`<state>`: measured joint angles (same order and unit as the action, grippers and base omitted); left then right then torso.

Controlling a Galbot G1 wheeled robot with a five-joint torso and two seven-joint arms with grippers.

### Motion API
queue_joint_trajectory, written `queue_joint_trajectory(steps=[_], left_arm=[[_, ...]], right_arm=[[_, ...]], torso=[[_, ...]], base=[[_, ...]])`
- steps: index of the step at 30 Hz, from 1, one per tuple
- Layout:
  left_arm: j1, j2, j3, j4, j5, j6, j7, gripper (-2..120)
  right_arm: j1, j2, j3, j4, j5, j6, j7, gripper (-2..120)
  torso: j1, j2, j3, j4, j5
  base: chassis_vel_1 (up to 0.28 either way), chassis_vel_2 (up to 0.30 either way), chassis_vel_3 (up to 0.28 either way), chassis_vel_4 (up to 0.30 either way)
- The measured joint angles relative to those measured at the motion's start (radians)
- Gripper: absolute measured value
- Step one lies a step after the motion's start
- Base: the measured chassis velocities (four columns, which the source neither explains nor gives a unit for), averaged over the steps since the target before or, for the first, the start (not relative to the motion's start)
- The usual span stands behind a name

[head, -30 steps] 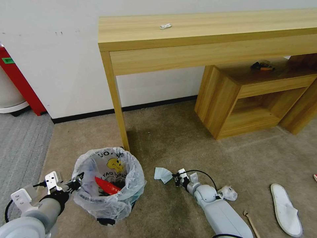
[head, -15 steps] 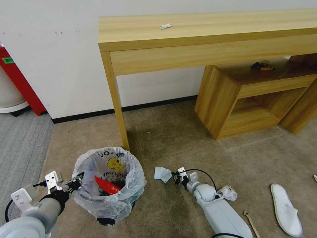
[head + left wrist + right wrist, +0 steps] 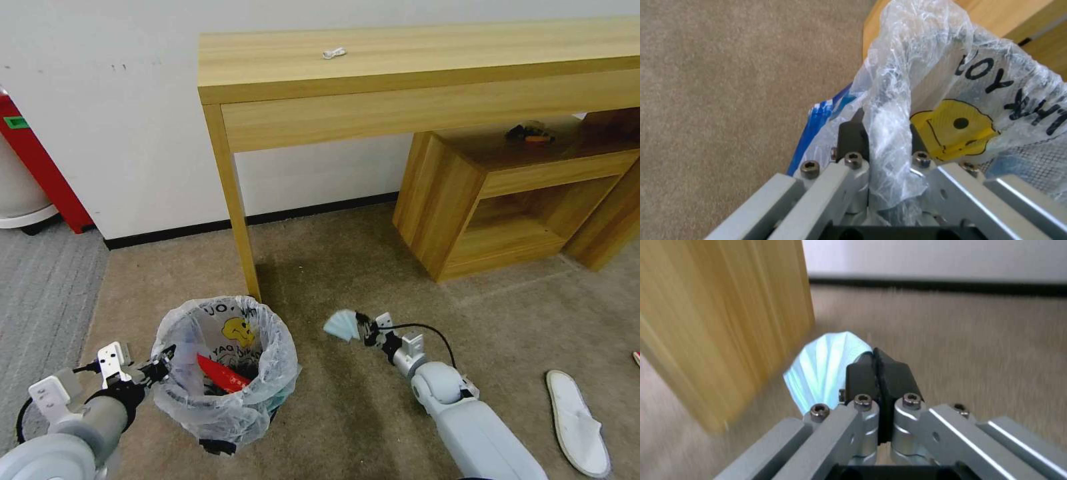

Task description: Pick up the trash bin and place the garbage on the floor into it.

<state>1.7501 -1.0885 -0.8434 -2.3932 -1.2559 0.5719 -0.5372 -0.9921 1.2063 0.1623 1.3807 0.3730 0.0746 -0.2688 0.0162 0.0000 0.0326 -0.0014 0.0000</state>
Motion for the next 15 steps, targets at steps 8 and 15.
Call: queue_joint_trajectory(steps=[8,15], left_arm=[[0.007,0.02,0.019,-0.013,-0.012,0.023,-0.01,3],[0.002,0.029,0.047,-0.025,-0.021,0.038,-0.01,3]], right_arm=[[-0.005,-0.046,0.018,0.151,0.106,0.04,-0.002,0],[-0.009,-0.064,0.055,0.279,0.132,0.044,-0.018,0]], torso=[[0.0,0.0,0.0,0.0001,0.0],[0.0,0.0,0.0,0.0001,0.0]], base=[[0.0,0.0,0.0,0.0],[0.0,0.0,0.0,0.0]])
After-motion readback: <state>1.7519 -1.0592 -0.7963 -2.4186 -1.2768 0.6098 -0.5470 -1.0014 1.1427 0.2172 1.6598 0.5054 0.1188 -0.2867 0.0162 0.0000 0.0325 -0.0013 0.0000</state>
